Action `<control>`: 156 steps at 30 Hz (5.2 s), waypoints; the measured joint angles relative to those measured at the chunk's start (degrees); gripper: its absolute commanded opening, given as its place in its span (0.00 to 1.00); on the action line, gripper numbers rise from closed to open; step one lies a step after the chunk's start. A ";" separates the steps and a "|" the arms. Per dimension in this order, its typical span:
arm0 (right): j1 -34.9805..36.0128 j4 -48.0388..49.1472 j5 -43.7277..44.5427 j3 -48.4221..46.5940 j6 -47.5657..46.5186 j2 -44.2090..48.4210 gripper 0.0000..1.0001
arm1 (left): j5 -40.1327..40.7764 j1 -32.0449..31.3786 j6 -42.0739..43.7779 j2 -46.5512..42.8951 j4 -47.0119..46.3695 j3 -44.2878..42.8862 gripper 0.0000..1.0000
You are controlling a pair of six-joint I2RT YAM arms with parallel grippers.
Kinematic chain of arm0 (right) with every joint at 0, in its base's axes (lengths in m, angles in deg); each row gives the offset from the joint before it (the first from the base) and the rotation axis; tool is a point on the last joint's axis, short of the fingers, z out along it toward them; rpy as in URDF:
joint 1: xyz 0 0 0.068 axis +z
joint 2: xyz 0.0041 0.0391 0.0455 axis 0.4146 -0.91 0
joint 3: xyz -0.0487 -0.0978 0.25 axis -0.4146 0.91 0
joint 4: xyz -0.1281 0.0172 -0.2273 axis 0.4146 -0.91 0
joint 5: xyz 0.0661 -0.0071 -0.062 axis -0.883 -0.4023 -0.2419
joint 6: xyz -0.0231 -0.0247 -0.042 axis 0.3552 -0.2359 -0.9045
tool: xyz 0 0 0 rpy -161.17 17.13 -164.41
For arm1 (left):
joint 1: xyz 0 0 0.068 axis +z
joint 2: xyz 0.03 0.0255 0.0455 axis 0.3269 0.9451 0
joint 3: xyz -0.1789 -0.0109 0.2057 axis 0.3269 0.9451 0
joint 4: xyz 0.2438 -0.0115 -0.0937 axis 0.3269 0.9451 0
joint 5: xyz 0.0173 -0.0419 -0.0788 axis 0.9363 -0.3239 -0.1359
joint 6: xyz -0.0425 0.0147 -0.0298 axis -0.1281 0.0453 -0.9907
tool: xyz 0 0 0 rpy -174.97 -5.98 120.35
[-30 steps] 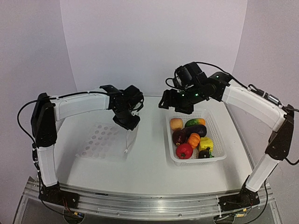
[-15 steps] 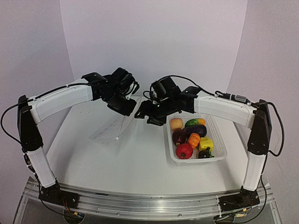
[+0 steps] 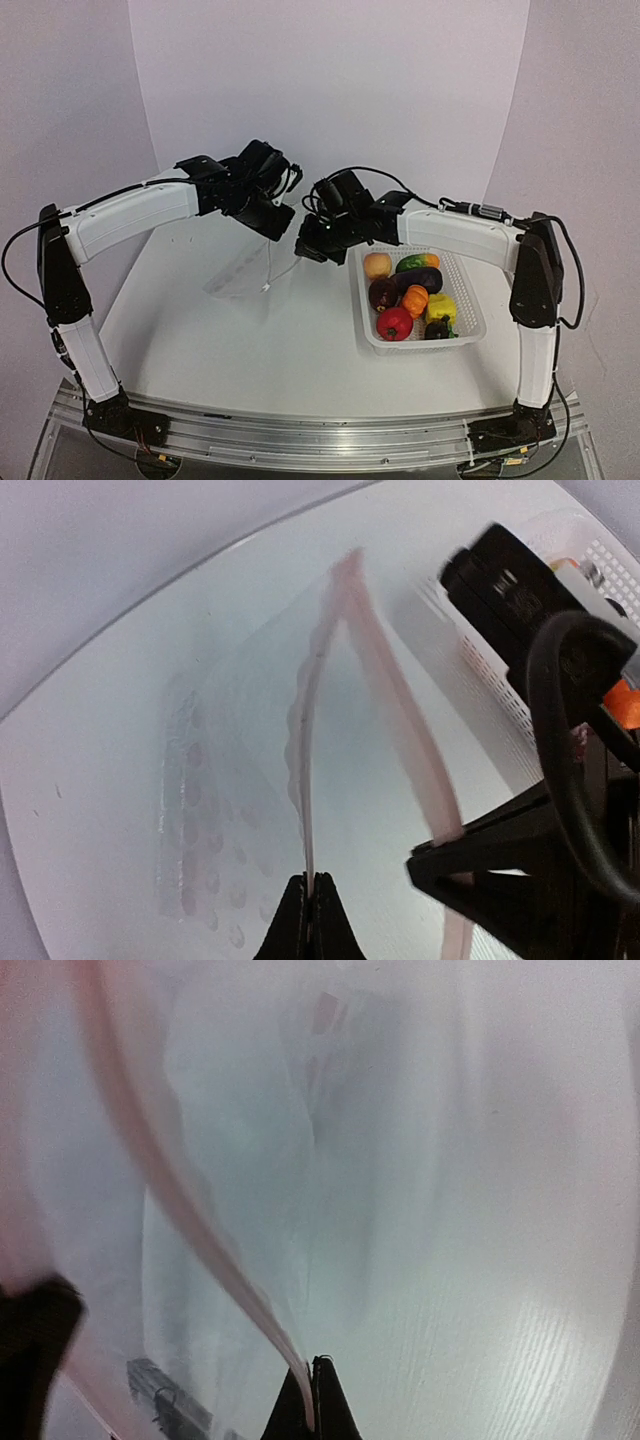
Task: Place the food in the zip-top bag and seal the zipper
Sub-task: Open the zipper of the food storage bag, then pick up the fake vegetable from the bin, then place the fake vegetable in the zipper food storage bag, then pick up the fake vegetable from the bin.
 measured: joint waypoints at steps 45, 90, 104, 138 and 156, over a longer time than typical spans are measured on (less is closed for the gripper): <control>-13.53 -26.55 7.96 17.95 0.37 28.25 0.98 | 6.70 -2.29 16.86 -1.40 -5.79 -4.52 0.00; -10.89 -36.60 17.83 1.45 -8.99 19.05 0.10 | 2.95 -2.62 13.30 0.06 -1.78 -8.64 0.00; 7.36 1.78 14.65 12.91 -12.53 28.85 0.00 | -0.92 -2.62 8.44 1.99 2.48 -14.13 0.00; 7.66 -7.73 30.99 -9.85 -22.19 10.76 0.83 | -12.69 -0.56 2.16 2.31 4.75 -22.08 0.00; -5.59 -20.33 13.70 -10.21 -17.66 26.68 0.89 | -9.95 3.74 1.23 3.93 6.26 -22.87 0.00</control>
